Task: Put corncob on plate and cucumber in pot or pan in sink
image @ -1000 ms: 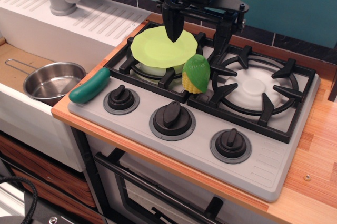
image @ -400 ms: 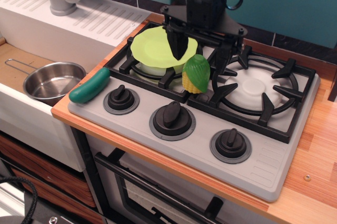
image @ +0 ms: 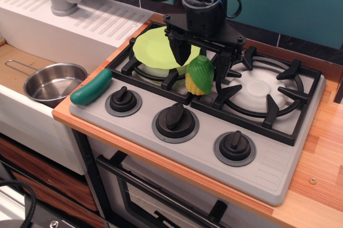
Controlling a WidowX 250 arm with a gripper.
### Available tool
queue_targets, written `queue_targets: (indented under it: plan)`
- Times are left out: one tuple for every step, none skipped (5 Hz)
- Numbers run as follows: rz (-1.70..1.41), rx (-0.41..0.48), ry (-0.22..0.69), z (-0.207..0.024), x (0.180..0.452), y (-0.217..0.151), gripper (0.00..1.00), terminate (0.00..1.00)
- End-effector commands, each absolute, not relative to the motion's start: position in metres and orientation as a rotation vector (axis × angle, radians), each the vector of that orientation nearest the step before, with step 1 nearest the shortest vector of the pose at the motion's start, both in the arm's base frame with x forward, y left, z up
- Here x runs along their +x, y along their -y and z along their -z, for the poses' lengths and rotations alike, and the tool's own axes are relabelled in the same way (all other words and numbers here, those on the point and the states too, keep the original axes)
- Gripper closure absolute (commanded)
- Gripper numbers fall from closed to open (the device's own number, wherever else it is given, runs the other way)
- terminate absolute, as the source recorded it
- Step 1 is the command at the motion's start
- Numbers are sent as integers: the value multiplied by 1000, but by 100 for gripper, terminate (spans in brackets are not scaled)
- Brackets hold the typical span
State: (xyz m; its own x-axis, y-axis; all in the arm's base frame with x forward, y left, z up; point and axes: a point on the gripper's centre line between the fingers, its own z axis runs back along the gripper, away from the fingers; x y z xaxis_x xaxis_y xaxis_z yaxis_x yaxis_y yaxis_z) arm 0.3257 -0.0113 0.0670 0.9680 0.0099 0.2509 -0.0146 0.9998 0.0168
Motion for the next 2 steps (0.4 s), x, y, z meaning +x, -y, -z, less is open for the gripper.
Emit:
queue_targets:
  plan:
    - [-2, 17, 307, -67, 332, 6, 0, 0]
    - [-9, 16, 306, -68, 331, 7, 0, 0]
